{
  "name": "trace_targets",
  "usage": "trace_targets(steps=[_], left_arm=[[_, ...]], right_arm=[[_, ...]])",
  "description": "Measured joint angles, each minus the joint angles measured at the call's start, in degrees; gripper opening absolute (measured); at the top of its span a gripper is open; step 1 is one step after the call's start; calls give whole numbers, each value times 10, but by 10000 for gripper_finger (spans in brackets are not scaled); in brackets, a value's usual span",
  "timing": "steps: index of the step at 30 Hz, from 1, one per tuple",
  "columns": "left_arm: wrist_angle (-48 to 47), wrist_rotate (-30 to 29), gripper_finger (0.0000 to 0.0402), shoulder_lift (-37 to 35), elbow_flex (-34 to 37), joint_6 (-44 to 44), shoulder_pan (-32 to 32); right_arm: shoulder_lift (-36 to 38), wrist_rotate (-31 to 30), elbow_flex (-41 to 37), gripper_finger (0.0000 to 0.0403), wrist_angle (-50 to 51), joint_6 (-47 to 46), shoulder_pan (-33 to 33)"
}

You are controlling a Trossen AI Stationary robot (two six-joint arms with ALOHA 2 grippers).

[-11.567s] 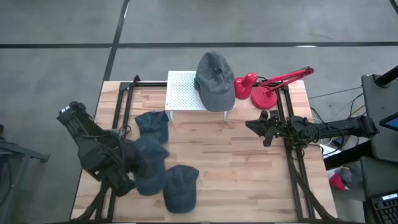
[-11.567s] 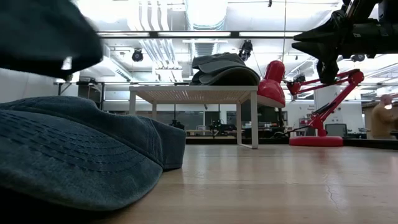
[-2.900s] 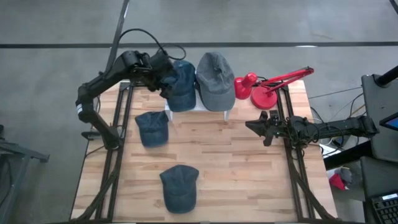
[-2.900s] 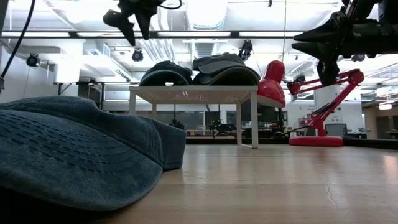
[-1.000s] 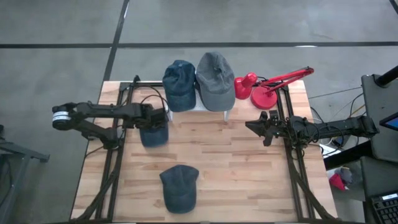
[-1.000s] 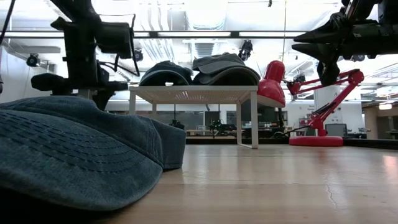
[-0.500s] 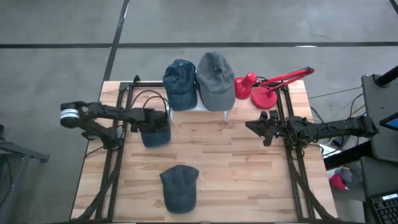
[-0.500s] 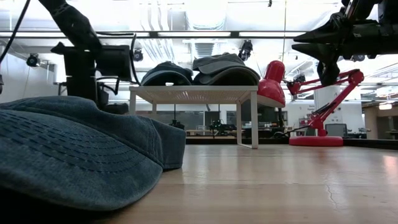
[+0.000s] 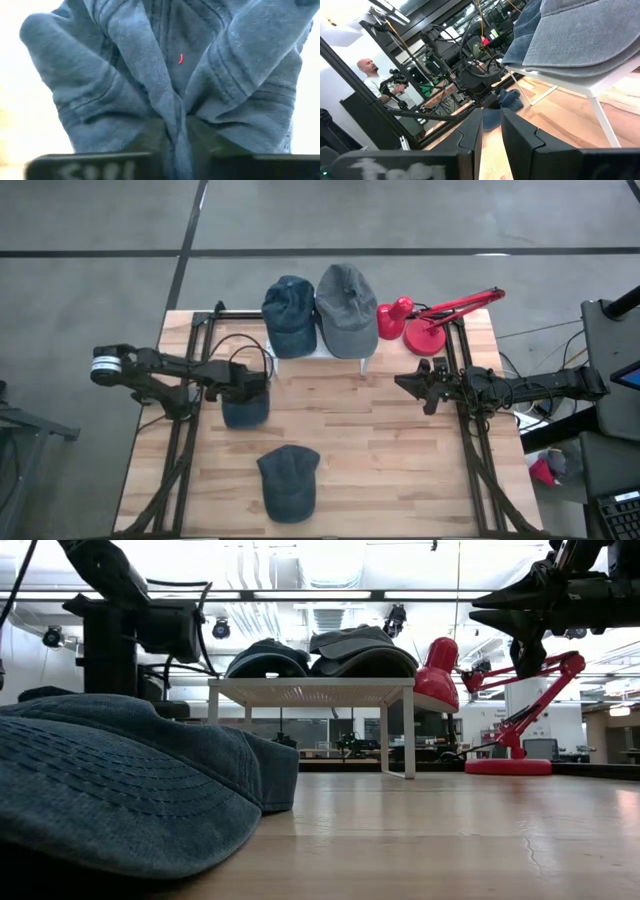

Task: Pick & Place hat
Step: Stack the top blue cap on top of the other blue cap on the shelf

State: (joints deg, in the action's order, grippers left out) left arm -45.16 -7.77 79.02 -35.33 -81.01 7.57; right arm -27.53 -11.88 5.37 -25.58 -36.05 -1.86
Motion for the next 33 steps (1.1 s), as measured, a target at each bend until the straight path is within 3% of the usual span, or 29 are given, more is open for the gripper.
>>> trace_targets(steps=[3,17,28,33], left_arm=[[-13,2,14,-7,1,-12,-20],[-173,11,11,-68,-68,-81,-115],[-328,-14,11,-89,-211,-91,-162],[-418,-72,10,-89,-302,-114,-184]], right_arm=[[0,0,0,68,0,0,0],[0,0,0,68,0,0,0],[0,0,0,68,0,0,0],[0,0,0,68,0,0,0]])
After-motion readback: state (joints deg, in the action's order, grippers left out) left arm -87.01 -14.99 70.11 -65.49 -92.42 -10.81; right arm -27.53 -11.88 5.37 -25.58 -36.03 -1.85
